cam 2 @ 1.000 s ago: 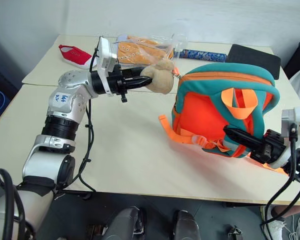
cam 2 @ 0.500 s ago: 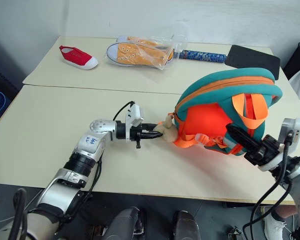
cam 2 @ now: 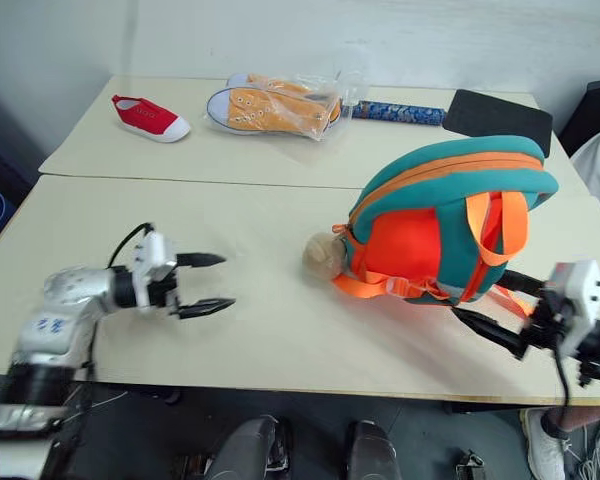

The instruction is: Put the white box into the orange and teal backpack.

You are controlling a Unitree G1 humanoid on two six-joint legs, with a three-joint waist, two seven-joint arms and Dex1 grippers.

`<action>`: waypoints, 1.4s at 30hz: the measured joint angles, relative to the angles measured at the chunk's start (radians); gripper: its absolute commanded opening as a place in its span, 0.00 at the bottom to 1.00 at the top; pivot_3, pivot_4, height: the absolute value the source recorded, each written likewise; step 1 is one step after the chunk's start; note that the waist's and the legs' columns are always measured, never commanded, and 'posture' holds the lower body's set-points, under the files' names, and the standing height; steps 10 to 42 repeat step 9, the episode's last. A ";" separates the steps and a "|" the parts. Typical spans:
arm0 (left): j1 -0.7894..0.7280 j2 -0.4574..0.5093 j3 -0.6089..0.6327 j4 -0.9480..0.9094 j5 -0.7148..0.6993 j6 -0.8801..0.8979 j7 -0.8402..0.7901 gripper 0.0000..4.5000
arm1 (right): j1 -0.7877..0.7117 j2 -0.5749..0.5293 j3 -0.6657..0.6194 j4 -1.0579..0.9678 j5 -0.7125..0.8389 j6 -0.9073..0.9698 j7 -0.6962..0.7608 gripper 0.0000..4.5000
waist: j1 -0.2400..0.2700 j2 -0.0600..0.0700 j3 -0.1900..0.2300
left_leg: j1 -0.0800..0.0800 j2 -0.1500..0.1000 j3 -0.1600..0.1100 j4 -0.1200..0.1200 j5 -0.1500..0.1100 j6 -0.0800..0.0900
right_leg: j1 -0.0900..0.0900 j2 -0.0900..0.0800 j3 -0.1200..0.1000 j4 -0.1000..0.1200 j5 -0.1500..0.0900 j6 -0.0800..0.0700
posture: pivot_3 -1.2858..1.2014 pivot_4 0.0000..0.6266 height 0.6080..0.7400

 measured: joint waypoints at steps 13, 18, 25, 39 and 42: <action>0.241 0.020 0.130 -0.073 0.047 -0.164 0.122 1.00 | -0.247 -0.035 0.060 0.483 -0.165 -0.390 0.111 0.99 | -0.010 0.003 0.000 | 0.001 0.002 0.000 0.000 -0.004 -0.009 | -0.002 0.000 0.002 0.001 0.000 -0.001 | 0.52 0.24 1.00; 0.241 0.020 0.130 -0.073 0.047 -0.164 0.122 1.00 | -0.247 -0.035 0.060 0.483 -0.165 -0.390 0.111 0.99 | -0.010 0.003 0.000 | 0.001 0.002 0.000 0.000 -0.004 -0.009 | -0.002 0.000 0.002 0.001 0.000 -0.001 | 0.52 0.24 1.00; 0.241 0.020 0.130 -0.073 0.047 -0.164 0.122 1.00 | -0.247 -0.035 0.060 0.483 -0.165 -0.390 0.111 0.99 | -0.010 0.003 0.000 | 0.001 0.002 0.000 0.000 -0.004 -0.009 | -0.002 0.000 0.002 0.001 0.000 -0.001 | 0.52 0.24 1.00; 0.241 0.020 0.130 -0.073 0.047 -0.164 0.122 1.00 | -0.247 -0.035 0.060 0.483 -0.165 -0.390 0.111 0.99 | -0.010 0.003 0.000 | 0.001 0.002 0.000 0.000 -0.004 -0.009 | -0.002 0.000 0.002 0.001 0.000 -0.001 | 0.52 0.24 1.00; 0.241 0.020 0.130 -0.073 0.047 -0.164 0.122 1.00 | -0.247 -0.035 0.060 0.483 -0.165 -0.390 0.111 0.99 | -0.010 0.003 0.000 | 0.001 0.002 0.000 0.000 -0.004 -0.009 | -0.002 0.000 0.002 0.001 0.000 -0.001 | 0.52 0.24 1.00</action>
